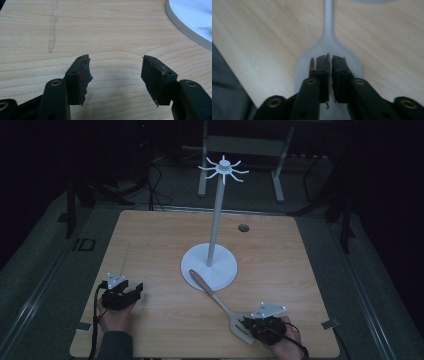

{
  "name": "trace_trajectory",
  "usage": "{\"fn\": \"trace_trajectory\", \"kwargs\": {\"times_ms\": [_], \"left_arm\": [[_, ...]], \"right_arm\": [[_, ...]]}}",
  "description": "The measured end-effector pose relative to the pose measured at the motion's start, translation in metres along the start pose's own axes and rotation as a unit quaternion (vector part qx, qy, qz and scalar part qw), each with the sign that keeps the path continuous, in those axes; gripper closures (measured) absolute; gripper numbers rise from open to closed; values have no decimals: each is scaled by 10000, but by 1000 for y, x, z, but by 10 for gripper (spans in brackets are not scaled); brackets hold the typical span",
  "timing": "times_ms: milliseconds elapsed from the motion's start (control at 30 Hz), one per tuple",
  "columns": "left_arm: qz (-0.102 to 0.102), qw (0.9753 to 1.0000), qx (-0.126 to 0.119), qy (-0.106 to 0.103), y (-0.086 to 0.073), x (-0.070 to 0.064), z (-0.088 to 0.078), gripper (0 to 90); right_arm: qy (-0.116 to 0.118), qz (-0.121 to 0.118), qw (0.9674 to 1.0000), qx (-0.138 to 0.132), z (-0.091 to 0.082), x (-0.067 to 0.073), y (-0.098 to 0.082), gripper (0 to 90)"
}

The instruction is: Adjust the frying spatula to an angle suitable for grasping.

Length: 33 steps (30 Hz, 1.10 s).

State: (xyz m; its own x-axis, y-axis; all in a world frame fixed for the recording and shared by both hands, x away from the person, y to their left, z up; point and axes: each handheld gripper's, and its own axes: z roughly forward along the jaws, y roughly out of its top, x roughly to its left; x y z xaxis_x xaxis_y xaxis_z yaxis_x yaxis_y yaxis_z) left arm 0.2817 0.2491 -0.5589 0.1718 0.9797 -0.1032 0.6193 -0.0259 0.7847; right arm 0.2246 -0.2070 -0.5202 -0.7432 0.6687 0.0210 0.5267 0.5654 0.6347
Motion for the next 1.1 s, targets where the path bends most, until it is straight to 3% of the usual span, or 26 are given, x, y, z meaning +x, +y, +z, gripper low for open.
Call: {"fn": "trace_trajectory", "kwargs": {"times_ms": [67, 167, 267, 333, 400, 500, 667, 933, 1100], "left_arm": [[2, 10000, -5, 0, 0, 0, 0, 403], [2, 10000, 2, 3, 0, 0, 0, 403], [3, 10000, -3, 1, 0, 0, 0, 402], [-9, 10000, -25, -3, 0, 0, 0, 402], [-15, 10000, -21, -6, 0, 1, 0, 402], [-14, 10000, -27, -10, 0, 1, -1, 402], [-21, 10000, -29, -13, 0, 1, 0, 402], [-18, 10000, -32, -13, 0, 1, 0, 402], [-26, 10000, -39, -14, 0, 0, 0, 402]], "right_arm": [[2, 27, 10000, -56, -1, -2, 2, 795], [45, 232, 9995, -194, 0, -9, 15, 651], [419, 449, 9981, -107, 7, -18, 25, 544], [479, 502, 9974, -195, 9, -21, 28, 513], [745, 807, 9937, -241, 18, -31, 35, 443], [814, 942, 9920, -193, 26, -38, 41, 392], [808, 893, 9926, -177, 33, -41, 50, 299], [703, 614, 9956, -111, 42, -36, 67, 137], [520, 490, 9974, 50, 53, -33, 78, 163]]}}
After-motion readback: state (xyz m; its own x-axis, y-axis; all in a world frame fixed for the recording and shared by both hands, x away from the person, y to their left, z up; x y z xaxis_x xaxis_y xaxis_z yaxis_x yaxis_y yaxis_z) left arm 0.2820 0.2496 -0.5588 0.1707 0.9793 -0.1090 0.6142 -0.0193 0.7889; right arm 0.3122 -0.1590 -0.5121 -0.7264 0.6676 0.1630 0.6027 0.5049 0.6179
